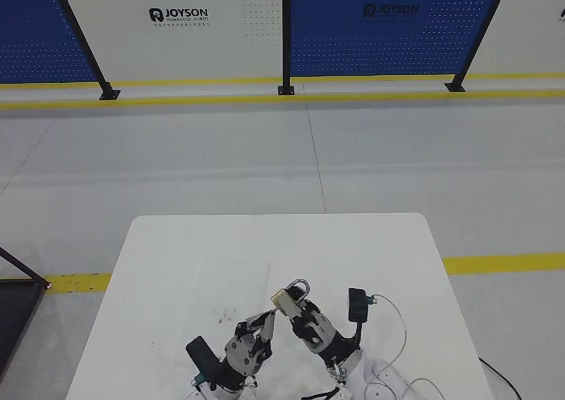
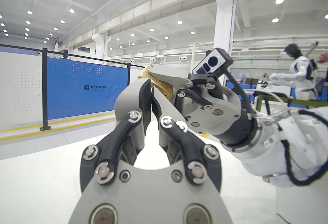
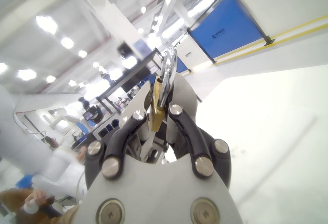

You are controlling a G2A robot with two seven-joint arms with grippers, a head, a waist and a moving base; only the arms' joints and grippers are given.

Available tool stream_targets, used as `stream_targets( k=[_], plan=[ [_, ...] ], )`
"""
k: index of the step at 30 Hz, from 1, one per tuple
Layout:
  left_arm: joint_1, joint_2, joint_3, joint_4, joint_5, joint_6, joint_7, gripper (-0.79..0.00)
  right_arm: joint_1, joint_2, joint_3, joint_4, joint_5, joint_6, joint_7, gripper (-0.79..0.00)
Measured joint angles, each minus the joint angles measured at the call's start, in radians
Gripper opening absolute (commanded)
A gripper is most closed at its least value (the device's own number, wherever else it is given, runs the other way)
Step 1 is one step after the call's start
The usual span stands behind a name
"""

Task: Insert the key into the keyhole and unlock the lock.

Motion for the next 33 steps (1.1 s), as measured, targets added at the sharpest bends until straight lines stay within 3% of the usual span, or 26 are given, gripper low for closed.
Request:
stream_targets(
  k=[4, 8, 12, 15, 21, 27, 28, 29, 33],
  plan=[
    [0.028, 0.011, -0.005, -0.019, -0.083, -0.164, -0.049, 0.0, 0.002, 0.0, 0.003, 0.002, 0.004, 0.008, -0.008, -0.785],
    [0.082, 0.039, -0.067, -0.057, -0.247, -0.408, -0.161, 0.0, 0.013, -0.003, 0.004, 0.011, 0.005, 0.045, -0.01, -0.785],
    [0.182, 0.086, -0.211, -0.115, -0.422, -0.63, -0.297, 0.0, 0.058, -0.013, -0.027, 0.05, 0.033, 0.116, 0.066, -0.785],
    [0.258, 0.12, -0.334, -0.16, -0.554, -0.73, -0.408, 0.0, 0.119, -0.026, -0.073, 0.101, 0.083, 0.173, 0.168, -0.785],
    [0.392, 0.158, -0.512, -0.264, -0.762, -0.713, -0.596, 0.0, 0.265, -0.071, -0.214, 0.227, 0.134, 0.334, 0.419, -0.785],
    [0.432, 0.165, -0.554, -0.313, -0.84, -0.667, -0.679, 0.0, 0.369, -0.125, -0.339, 0.343, 0.096, 0.502, 0.497, -0.763],
    [0.431, 0.165, -0.554, -0.313, -0.84, -0.667, -0.679, 0.0, 0.379, -0.132, -0.352, 0.358, 0.089, 0.518, 0.496, -0.44],
    [0.431, 0.165, -0.553, -0.312, -0.839, -0.668, -0.678, 0.0, 0.387, -0.138, -0.363, 0.371, 0.083, 0.533, 0.49, 0.0],
    [0.431, 0.165, -0.553, -0.312, -0.838, -0.668, -0.677, 0.0, 0.412, -0.158, -0.391, 0.412, 0.063, 0.574, 0.476, 0.0]
  ],
)
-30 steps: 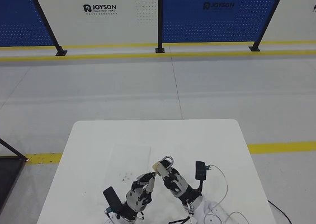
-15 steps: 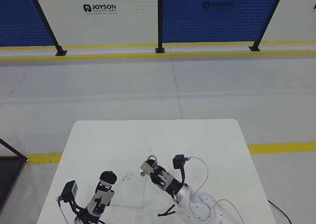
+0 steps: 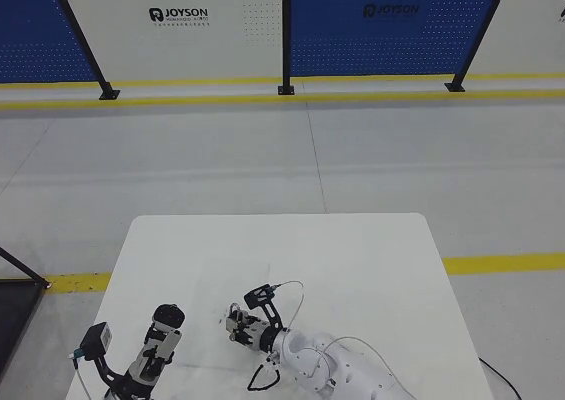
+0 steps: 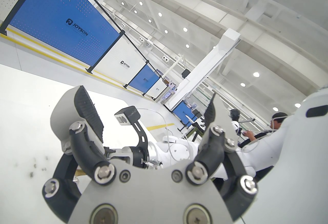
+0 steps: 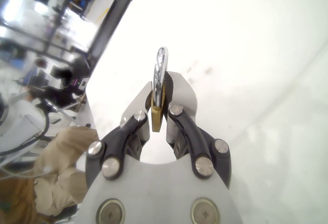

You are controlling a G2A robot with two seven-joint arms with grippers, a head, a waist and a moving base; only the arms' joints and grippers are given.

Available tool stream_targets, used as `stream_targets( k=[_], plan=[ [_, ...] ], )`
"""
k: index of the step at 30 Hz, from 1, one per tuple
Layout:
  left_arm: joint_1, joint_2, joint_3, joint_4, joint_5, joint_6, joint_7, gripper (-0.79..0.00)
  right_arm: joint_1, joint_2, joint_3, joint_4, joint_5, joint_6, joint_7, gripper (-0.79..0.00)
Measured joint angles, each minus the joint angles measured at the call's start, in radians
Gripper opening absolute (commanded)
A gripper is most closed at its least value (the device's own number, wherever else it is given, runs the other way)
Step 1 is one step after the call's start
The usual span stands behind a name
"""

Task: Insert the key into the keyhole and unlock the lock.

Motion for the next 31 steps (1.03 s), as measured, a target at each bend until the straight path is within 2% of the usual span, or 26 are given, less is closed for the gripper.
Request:
stream_targets(
  k=[8, 13, 18, 22, 27, 31],
  plan=[
    [0.0, 0.0, 0.0, 0.0, 0.0, 0.0, 0.0, 0.0, -0.005, 0.01, -0.004, -0.056, -0.166, 0.106, 0.011, 0.0],
    [0.0, 0.0, 0.0, 0.0, 0.0, 0.0, 0.0, 0.0, -0.059, 0.044, 0.036, -0.187, -0.306, 0.195, 0.038, 0.0],
    [0.0, 0.0, 0.0, 0.0, 0.0, 0.0, 0.0, 0.0, -0.155, 0.094, 0.125, -0.38, -0.433, 0.234, 0.048, 0.0],
    [0.0, 0.0, 0.0, 0.0, 0.0, 0.0, 0.0, 0.0, -0.279, 0.142, 0.233, -0.553, -0.518, 0.197, 0.016, 0.0],
    [0.0, 0.0, 0.0, 0.0, 0.0, 0.0, 0.0, 0.0, -0.457, 0.196, 0.37, -0.727, -0.62, 0.093, -0.047, -0.001],
    [0.0, 0.0, 0.0, 0.0, 0.0, 0.0, 0.0, 0.0, -0.45, 0.195, 0.37, -0.725, -0.619, 0.096, -0.047, -0.001]
  ],
)
